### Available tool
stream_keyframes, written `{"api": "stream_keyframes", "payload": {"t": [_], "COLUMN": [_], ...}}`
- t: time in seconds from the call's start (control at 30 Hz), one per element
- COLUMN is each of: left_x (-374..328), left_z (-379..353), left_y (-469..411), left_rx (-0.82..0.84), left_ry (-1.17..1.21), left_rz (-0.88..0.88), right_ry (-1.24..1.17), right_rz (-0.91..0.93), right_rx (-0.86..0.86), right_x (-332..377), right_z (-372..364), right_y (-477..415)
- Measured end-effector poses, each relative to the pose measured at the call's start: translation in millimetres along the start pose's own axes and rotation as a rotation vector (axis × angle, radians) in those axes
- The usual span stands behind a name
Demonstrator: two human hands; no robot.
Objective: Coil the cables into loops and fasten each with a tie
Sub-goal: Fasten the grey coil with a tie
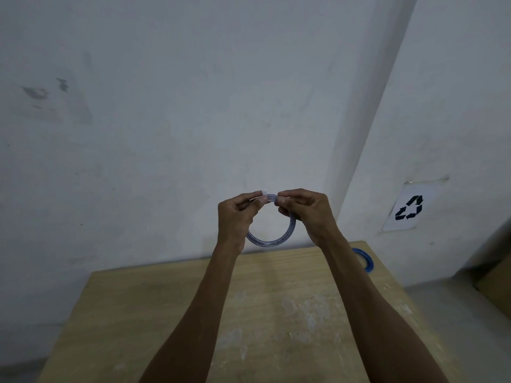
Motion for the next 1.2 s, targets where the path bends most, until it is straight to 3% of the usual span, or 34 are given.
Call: {"api": "stream_keyframes", "payload": {"t": [0.2,0.57,0.8,1.2], "left_x": [2,5,5,4], "left_z": [-2,-3,-4,-10], "left_y": [-1,3,7,9], "left_rx": [-0.016,-0.047,0.04,0.098], "left_ry": [0.071,0.044,-0.064,-0.112], "left_rz": [0.009,0.017,-0.009,-0.052], "right_ry": [-0.094,0.134,0.194,0.182], "right_rz": [-0.105,0.078,-0.182,-0.072], "right_rx": [0.008,-0.04,-0.027,-0.152], "right_x": [-6,-10,9,12], "right_z": [4,5,-3,-15], "right_y": [-1,-1,-11,-27]}}
Point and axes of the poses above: each hand's wrist, its own y-axis away from the middle knuckle, its own z-axis out of the back of the hand, x = y × z, the point moved 1 cm from there along -y, towards the middle knuckle, and after that the axes turned 7 degrees about -z, right-handed, at the moved point
